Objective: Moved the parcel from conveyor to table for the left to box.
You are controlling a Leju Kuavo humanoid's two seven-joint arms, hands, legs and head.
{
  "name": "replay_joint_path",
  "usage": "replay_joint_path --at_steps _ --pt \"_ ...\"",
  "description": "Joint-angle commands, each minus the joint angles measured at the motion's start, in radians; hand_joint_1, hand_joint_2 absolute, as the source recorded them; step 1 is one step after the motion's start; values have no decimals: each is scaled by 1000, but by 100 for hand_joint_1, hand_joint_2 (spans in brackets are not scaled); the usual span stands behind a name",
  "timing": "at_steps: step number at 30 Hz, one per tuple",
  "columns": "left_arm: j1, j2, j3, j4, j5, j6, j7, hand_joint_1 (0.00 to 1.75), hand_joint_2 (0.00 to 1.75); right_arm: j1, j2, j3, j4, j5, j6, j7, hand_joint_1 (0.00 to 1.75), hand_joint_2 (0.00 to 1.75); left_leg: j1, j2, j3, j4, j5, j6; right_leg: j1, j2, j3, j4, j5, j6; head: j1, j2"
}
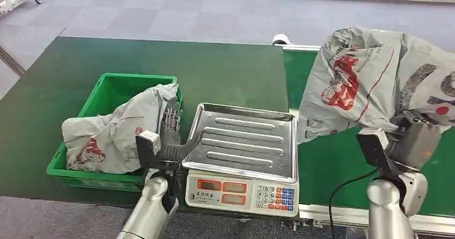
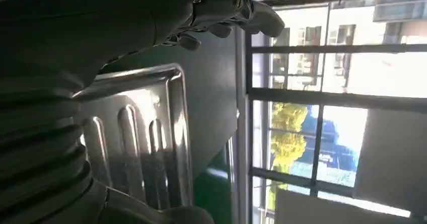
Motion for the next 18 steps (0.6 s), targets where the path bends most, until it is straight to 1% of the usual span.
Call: replay_joint_path --at_steps 1,2,3,4,5,6,7,8,9,10,11,12,13,14,15,17,18 --pt "72 51 -118 -523 -37 302 5 0 175 -61 34 168 -64 -203 256 -74 175 175 0 6 -1 1 -2 -1 1 4 -3 1 0 -1 0 0" --pt "73 64 -147 -560 -38 354 5 0 175 -103 27 209 -25 -240 310 -65 175 175 0 5 -1 1 -1 -1 1 4 -2 1 0 -1 0 0" --pt "74 67 -154 -571 -37 370 5 0 175 -119 26 221 -9 -255 325 -63 175 175 1 6 0 0 -2 -1 1 5 -1 0 0 -1 0 0" --pt "73 68 -160 -580 -36 384 5 0 175 -157 30 241 30 -259 335 -57 175 175 1 12 0 1 -2 -1 1 11 -3 1 1 -2 0 0" --pt "73 83 -190 -623 -41 454 5 0 175 -225 19 300 124 -305 403 -44 175 175 0 8 -1 0 -1 0 0 7 -2 2 1 -1 0 0" --pt "74 88 -200 -637 -44 475 5 0 175 -245 21 320 155 -319 432 -39 175 175 1 11 0 1 -2 0 1 10 -2 1 2 -1 0 0" --pt "80 93 -211 -651 -22 485 5 0 175 -285 27 369 224 -322 455 -33 175 175 0 12 -1 0 -1 0 0 11 -4 1 2 -1 0 0" --pt "92 68 -170 -639 47 394 5 0 175 -304 30 407 263 -333 478 -25 175 175 1 12 1 -1 -1 -1 1 11 -2 0 2 -1 0 0" --pt "92 68 -170 -639 47 394 5 0 175 -304 30 407 263 -333 478 -25 175 175 2 12 2 -1 -1 -1 2 10 0 -1 3 -2 0 0" --pt "96 44 -152 -608 48 349 5 0 175 -309 36 442 292 -323 490 -8 175 175 2 16 5 -3 -1 -1 2 13 1 -3 4 -2 0 0" --pt "95 43 -118 -596 36 318 5 0 175 -328 35 472 330 -328 512 4 175 175 1 9 3 -2 0 -1 1 8 0 -1 2 -2 0 0" --pt "96 38 -108 -587 23 328 5 0 175 -344 31 511 369 -318 566 42 175 175 1 7 2 -1 0 0 1 5 1 -1 1 -1 0 0" --pt "96 38 -108 -587 23 328 5 0 175 -344 31 511 369 -318 566 42 175 175 1 7 4 -2 1 -1 1 5 2 -2 2 -2 0 0" --pt "95 37 -104 -581 25 326 5 0 175 -361 41 549 402 -294 590 64 175 175 1 6 3 -1 0 0 1 5 2 -1 1 -1 0 0" --pt "96 33 -96 -577 30 315 5 0 175 -383 50 562 448 -300 601 67 175 175 1 7 4 -2 0 -1 1 6 3 -2 2 -2 0 0" --pt "93 32 -92 -569 15 322 5 0 175 -452 59 633 556 -254 643 133 175 175 1 7 3 -1 0 -1 1 6 2 -1 2 -2 0 0" --pt "88 29 -87 -552 16 325 5 0 175 -504 58 700 626 -178 591 185 175 175 1 7 4 -2 1 -1 1 7 2 -2 2 -2 0 0"
